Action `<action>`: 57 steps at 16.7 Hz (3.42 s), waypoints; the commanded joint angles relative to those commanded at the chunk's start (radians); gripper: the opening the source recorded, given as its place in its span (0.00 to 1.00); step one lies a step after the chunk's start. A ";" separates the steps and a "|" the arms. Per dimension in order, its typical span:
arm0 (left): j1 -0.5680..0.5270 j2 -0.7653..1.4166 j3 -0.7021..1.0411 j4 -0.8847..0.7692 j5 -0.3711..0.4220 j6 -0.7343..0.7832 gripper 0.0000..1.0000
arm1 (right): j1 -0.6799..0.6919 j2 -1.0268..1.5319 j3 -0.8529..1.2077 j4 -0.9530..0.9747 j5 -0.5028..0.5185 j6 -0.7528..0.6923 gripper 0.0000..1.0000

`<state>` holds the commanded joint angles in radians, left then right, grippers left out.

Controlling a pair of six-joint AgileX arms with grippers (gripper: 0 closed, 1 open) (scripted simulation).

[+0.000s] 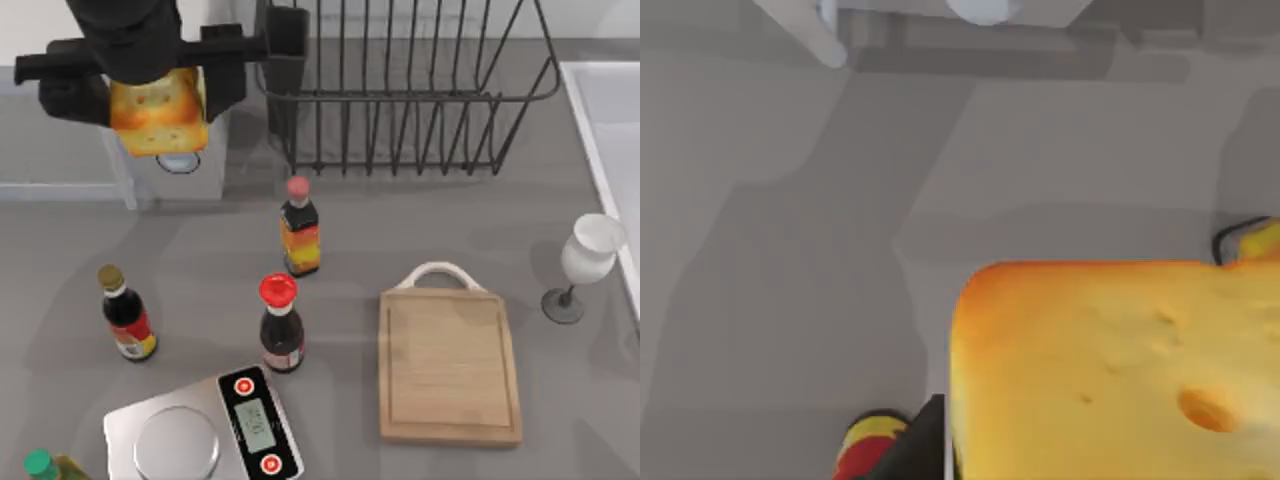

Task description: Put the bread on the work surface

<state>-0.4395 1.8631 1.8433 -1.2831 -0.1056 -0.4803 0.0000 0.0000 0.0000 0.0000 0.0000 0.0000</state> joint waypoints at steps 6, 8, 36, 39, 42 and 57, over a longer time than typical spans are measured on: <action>-0.196 0.172 0.206 -0.027 0.021 -0.730 0.00 | 0.000 0.000 0.000 0.000 0.000 0.000 1.00; -0.255 0.235 0.266 -0.035 0.035 -0.959 0.00 | 0.000 0.000 0.000 0.000 0.000 0.000 1.00; -0.499 0.597 0.358 -0.022 0.114 -1.994 0.00 | 0.000 0.000 0.000 0.000 0.000 0.000 1.00; -0.502 0.599 0.303 0.034 0.114 -1.993 0.00 | 0.000 0.000 0.000 0.000 0.000 0.000 1.00; -0.503 0.605 0.285 0.050 0.114 -1.994 0.00 | 0.000 0.000 0.000 0.000 0.000 0.000 1.00; -0.503 0.605 0.285 0.050 0.114 -1.994 0.98 | 0.000 0.000 0.000 0.000 0.000 0.000 1.00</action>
<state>-0.9425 2.4678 2.1279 -1.2328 0.0086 -2.4738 0.0000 0.0000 0.0000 0.0000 0.0000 0.0000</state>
